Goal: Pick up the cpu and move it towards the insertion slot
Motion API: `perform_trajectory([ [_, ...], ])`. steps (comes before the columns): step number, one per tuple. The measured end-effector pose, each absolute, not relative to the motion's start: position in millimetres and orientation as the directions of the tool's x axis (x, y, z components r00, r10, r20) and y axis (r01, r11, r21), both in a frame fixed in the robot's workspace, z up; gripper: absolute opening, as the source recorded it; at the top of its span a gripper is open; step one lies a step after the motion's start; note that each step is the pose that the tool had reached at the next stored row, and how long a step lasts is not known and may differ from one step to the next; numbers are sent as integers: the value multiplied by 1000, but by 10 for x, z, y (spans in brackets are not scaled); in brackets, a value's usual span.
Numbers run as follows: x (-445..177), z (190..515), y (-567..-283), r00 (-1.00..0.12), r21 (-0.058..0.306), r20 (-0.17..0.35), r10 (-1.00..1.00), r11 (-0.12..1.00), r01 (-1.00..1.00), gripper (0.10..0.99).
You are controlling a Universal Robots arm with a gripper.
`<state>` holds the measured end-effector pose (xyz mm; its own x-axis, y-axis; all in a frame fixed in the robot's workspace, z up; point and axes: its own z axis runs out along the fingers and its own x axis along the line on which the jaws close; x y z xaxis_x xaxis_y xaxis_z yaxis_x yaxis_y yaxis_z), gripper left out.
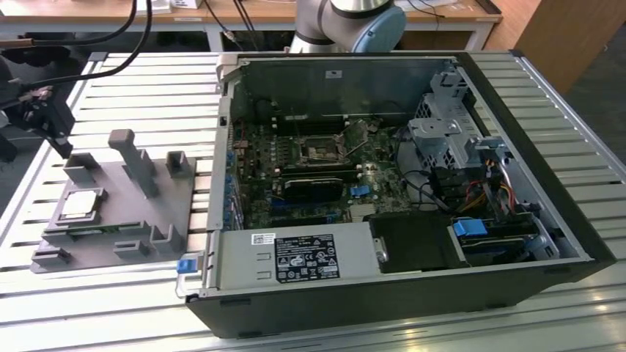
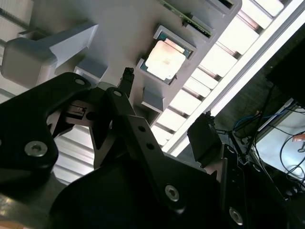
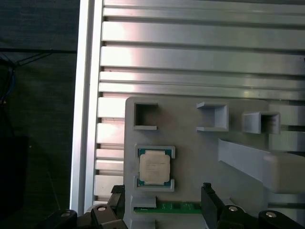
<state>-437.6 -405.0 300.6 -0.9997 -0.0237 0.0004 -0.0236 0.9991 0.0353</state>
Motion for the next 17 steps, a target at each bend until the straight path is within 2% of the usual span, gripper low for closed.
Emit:
perform_trajectory([
  [17,-4377,2926,-4050,-1000,35,0,-24,999,-24,733],
])
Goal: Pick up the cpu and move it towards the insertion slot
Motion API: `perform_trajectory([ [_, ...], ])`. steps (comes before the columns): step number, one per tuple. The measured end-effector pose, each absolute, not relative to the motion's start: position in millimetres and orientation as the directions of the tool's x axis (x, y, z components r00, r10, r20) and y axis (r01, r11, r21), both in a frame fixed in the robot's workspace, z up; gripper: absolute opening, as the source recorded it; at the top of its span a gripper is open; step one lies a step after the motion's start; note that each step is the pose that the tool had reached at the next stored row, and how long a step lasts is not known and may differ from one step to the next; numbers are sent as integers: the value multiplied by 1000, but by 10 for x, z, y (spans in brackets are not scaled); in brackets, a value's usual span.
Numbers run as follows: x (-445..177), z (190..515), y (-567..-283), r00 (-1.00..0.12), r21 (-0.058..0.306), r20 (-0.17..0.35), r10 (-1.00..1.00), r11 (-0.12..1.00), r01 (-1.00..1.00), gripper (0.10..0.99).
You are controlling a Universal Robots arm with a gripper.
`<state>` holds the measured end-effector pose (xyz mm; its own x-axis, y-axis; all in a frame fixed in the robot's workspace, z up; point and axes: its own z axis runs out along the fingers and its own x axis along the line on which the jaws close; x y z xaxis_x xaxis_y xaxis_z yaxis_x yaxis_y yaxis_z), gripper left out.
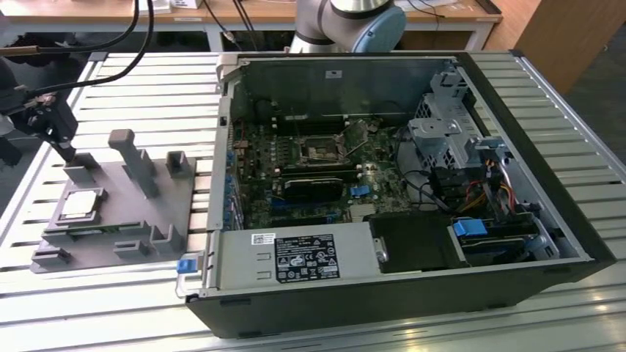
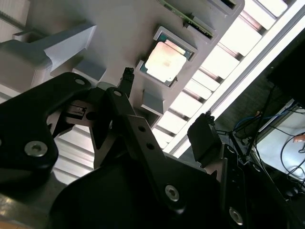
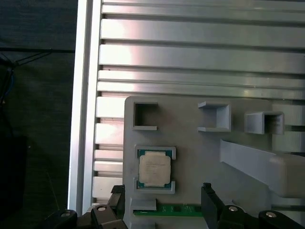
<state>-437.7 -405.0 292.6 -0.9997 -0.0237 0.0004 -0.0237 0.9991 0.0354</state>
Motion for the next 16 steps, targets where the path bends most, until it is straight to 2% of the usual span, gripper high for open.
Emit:
perform_trajectory([
  [16,-4377,2853,-4051,-1000,35,0,-24,999,-24,733],
])
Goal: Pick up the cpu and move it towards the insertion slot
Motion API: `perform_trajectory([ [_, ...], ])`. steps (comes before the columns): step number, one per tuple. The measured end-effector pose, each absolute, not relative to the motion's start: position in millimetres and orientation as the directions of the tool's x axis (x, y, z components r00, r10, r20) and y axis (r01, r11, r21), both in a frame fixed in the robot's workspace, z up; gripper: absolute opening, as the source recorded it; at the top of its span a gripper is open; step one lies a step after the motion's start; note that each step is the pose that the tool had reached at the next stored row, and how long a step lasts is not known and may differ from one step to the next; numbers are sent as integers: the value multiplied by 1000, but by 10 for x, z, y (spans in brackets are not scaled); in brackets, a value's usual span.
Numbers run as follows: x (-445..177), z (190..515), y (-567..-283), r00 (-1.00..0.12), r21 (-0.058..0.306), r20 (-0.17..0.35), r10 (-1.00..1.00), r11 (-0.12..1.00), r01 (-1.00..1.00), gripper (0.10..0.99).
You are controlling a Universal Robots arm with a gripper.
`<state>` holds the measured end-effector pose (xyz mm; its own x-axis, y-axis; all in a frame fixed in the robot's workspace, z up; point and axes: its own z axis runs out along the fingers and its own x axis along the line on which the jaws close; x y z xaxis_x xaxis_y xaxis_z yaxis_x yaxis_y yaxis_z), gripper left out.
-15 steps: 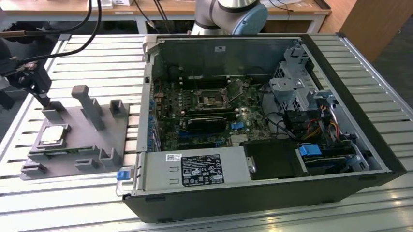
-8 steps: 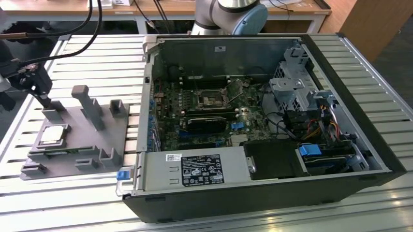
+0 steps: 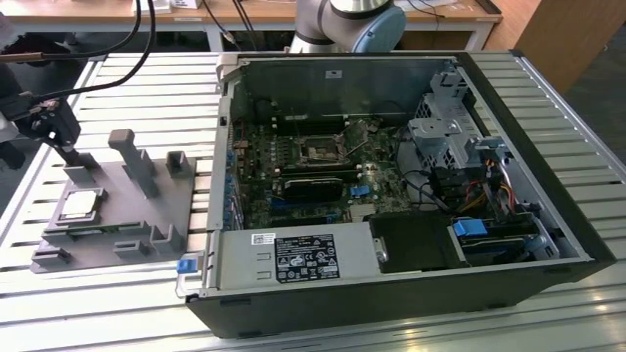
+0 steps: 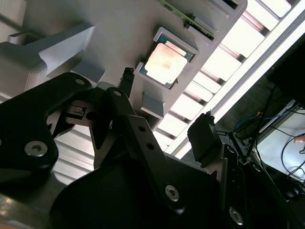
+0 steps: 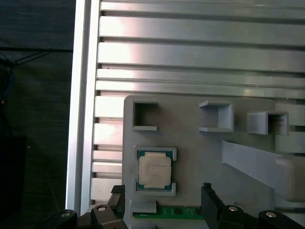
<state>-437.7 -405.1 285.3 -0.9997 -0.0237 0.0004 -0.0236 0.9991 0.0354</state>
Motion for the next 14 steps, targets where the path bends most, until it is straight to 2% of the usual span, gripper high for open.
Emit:
perform_trajectory([
  [14,-4377,2804,-4051,-1000,35,0,-24,999,-24,733],
])
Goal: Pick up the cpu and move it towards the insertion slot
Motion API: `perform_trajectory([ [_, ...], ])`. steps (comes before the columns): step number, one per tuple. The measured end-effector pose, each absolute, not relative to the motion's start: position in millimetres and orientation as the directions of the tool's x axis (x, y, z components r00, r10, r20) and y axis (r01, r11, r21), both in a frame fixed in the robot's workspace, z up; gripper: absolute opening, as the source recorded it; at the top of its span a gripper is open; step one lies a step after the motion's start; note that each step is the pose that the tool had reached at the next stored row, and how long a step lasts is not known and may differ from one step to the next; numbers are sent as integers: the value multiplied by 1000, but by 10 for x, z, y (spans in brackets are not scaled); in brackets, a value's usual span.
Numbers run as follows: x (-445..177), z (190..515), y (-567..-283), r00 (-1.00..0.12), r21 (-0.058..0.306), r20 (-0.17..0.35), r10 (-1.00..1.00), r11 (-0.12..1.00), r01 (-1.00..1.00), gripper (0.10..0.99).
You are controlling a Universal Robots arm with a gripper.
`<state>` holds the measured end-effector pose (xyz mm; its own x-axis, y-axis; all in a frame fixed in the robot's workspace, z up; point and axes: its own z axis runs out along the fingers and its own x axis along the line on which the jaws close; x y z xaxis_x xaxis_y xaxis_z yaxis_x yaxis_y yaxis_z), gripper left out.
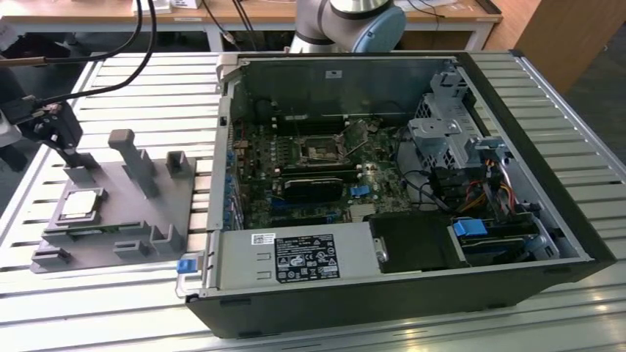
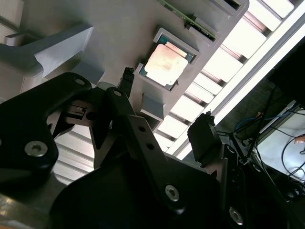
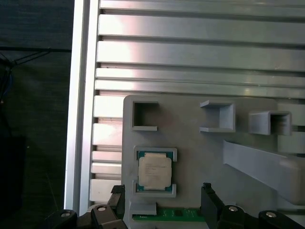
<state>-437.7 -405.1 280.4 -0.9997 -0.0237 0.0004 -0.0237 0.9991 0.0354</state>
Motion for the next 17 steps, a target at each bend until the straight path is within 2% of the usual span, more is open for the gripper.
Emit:
perform_trajectory([
  [17,-4378,2743,-4050,-1000,35,0,-24,999,-24,733],
])
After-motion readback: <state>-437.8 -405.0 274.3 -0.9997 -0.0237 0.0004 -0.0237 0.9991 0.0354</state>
